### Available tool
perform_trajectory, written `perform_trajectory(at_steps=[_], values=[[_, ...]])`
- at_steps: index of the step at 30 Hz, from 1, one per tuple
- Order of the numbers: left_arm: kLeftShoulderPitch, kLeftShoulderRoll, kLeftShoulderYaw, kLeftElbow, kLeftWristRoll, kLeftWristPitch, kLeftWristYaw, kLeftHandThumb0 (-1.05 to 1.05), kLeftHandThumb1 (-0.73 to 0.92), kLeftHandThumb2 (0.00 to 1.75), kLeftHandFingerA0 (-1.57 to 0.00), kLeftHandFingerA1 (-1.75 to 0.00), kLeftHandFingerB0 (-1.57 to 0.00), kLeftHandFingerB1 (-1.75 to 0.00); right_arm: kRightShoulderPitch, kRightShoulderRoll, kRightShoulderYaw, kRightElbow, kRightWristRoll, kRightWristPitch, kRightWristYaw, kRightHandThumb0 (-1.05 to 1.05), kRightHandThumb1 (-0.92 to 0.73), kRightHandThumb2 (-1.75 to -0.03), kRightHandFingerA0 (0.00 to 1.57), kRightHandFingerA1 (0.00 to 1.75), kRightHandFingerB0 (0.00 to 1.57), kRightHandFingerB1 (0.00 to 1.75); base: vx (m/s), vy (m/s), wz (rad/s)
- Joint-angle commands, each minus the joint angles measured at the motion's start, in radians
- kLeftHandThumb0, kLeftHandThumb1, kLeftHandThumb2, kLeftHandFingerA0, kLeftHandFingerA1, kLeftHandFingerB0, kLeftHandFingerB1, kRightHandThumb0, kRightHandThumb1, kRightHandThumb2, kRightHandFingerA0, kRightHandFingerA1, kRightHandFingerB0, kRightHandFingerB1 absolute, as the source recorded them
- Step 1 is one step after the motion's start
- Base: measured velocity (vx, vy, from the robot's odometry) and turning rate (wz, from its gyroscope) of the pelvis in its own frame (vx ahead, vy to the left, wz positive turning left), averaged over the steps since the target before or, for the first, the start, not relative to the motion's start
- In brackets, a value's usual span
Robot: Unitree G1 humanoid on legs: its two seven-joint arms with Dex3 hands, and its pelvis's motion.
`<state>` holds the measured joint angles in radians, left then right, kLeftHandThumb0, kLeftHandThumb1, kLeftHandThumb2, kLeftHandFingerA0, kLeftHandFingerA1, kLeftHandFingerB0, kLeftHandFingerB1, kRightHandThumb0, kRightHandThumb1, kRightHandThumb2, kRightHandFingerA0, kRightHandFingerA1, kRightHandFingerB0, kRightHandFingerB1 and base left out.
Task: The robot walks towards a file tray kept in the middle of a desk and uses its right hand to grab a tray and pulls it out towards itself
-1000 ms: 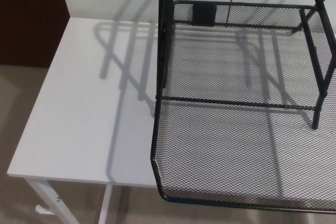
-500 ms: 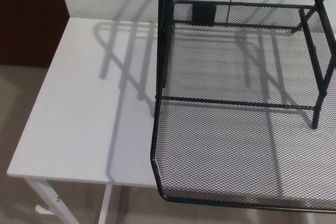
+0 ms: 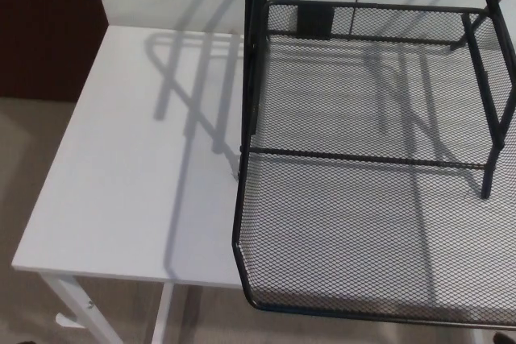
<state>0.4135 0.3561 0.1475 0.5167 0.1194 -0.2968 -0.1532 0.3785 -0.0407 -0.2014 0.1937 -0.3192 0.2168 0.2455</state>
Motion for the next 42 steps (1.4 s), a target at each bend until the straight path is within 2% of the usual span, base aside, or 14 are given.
perform_trajectory(at_steps=[1,7,11,19,32,36,37,42], values=[[-0.002,0.009,0.019,-0.015,-0.065,0.103,-0.056,-0.63,0.79,0.63,-0.27,-0.38,-0.22,-0.33,0.008,-0.018,-0.002,0.032,0.069,0.063,-0.011,-0.87,-0.61,-0.88,0.00,0.16,0.00,0.08,0.00,0.000,0.00],[0.043,0.005,0.007,-0.034,-0.044,0.090,-0.045,-0.60,0.80,0.63,-0.31,-0.40,-0.24,-0.34,0.045,-0.049,-0.006,0.058,0.104,0.067,0.012,-0.87,-0.61,-0.88,0.00,0.14,0.00,0.08,0.00,0.000,0.00],[0.047,0.005,0.004,-0.006,-0.042,0.070,-0.050,-0.61,0.79,0.63,-0.30,-0.40,-0.23,-0.33,0.063,-0.055,0.003,0.045,0.118,0.077,0.003,-0.89,-0.60,-0.90,0.00,0.22,0.00,0.12,0.00,0.000,0.00],[0.063,0.011,-0.004,-0.010,-0.035,0.057,-0.047,-0.63,0.79,0.63,-0.29,-0.40,-0.23,-0.34,0.068,-0.076,0.043,0.026,0.117,0.110,-0.010,-0.89,-0.61,-0.92,0.00,0.25,0.00,0.14,0.00,0.000,0.00],[0.052,0.016,-0.013,-0.013,-0.033,0.067,-0.048,-0.60,0.78,0.63,-0.29,-0.39,-0.23,-0.33,0.064,-0.087,0.061,0.023,0.158,0.115,-0.023,-0.86,-0.59,-0.90,0.00,0.23,0.00,0.14,0.00,0.000,0.00],[0.047,0.018,-0.020,-0.010,-0.019,0.060,-0.035,-0.61,0.77,0.63,-0.33,-0.42,-0.25,-0.34,0.058,-0.095,0.068,0.023,0.160,0.126,-0.026,-0.87,-0.60,-0.90,0.00,0.22,0.00,0.13,0.00,0.000,0.00],[0.047,0.017,-0.020,-0.010,-0.022,0.060,-0.037,-0.64,0.64,0.85,-0.27,-0.49,-0.22,-0.44,0.057,-0.096,0.070,0.026,0.159,0.121,-0.027,-0.89,-0.60,-0.91,0.00,0.23,0.00,0.13,0.00,0.000,0.00],[0.044,0.016,-0.026,-0.010,-0.016,0.063,-0.034,-0.62,0.64,0.86,-0.30,-0.51,-0.21,-0.44,0.053,-0.103,0.075,0.037,0.170,0.119,-0.028,-0.87,-0.60,-0.91,0.00,0.23,0.00,0.14,0.00,0.000,0.00]])
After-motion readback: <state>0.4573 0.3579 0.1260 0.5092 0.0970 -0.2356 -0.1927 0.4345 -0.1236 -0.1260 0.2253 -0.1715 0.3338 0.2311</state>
